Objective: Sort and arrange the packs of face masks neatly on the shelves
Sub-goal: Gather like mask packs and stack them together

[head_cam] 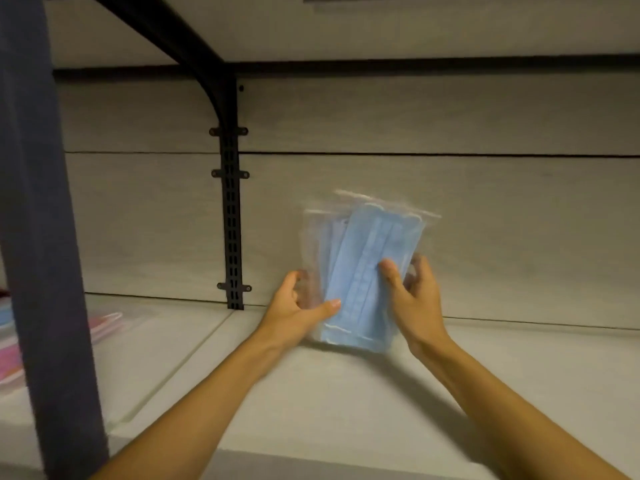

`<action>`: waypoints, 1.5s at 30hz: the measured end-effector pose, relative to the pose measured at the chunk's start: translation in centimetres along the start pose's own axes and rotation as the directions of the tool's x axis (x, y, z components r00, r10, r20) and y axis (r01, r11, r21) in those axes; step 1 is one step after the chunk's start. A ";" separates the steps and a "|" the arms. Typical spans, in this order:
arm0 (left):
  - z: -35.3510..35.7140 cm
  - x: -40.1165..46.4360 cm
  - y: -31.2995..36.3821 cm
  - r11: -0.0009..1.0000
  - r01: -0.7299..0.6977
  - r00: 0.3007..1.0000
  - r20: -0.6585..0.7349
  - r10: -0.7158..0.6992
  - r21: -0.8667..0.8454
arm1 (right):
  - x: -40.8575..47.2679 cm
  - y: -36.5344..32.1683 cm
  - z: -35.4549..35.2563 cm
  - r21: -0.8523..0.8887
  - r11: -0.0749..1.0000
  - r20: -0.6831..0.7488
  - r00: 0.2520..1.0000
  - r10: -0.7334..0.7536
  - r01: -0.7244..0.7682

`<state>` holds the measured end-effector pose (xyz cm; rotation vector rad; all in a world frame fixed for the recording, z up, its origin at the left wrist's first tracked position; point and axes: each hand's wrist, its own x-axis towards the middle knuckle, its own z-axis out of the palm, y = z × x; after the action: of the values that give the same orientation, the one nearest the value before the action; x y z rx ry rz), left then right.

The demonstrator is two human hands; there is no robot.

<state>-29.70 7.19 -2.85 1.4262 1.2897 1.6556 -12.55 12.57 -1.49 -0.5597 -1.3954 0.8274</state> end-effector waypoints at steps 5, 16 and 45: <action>-0.6 -0.4 -0.6 0.997 0.011 1.000 -0.005 -0.010 0.078 | -1.1 0.0 0.5 -0.053 0.997 0.087 0.994 0.063 -0.059; 0.5 -1.0 0.2 0.989 -0.143 0.987 -0.065 0.145 0.025 | -1.5 -0.5 0.6 -0.067 0.997 0.115 0.993 -0.033 0.041; 1.2 -2.1 1.4 1.000 -0.010 0.995 -0.098 0.008 -0.022 | -1.7 -1.0 0.8 -0.201 0.971 0.018 0.991 0.135 -0.129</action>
<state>-27.80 5.17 -2.40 1.3546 1.3160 1.7592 -13.16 10.51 -1.68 -0.8048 -1.4921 0.8091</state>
